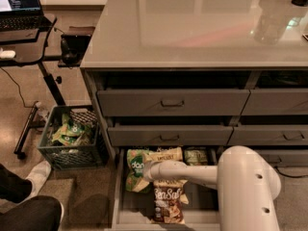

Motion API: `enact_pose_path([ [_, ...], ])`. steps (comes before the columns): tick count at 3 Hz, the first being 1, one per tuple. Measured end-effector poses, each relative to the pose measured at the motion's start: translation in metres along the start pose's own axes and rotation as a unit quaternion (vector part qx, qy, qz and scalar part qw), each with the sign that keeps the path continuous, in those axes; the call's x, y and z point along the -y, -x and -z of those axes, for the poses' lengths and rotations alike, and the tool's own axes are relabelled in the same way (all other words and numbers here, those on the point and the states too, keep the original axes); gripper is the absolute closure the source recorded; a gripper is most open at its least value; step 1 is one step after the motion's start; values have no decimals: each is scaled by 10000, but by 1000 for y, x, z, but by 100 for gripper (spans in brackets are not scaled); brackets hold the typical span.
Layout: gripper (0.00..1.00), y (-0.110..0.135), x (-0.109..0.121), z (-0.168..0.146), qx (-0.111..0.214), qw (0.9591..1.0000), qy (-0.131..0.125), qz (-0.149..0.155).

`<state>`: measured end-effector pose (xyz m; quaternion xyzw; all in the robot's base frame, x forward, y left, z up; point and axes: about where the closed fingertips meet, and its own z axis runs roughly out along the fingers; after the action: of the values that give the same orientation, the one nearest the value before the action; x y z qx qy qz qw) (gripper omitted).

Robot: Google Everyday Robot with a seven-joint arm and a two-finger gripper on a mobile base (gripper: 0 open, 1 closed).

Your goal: Pick green rice chip bag from bottom drawer and place on counter

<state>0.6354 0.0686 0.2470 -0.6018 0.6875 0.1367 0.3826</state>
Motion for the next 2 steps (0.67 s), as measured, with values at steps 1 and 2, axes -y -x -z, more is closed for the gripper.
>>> enact_pose_path([
  [1,0,-13,-13,-22,-8,10000,94,13],
  [2,0,-21,-22,-33,-98,9997,189,76],
])
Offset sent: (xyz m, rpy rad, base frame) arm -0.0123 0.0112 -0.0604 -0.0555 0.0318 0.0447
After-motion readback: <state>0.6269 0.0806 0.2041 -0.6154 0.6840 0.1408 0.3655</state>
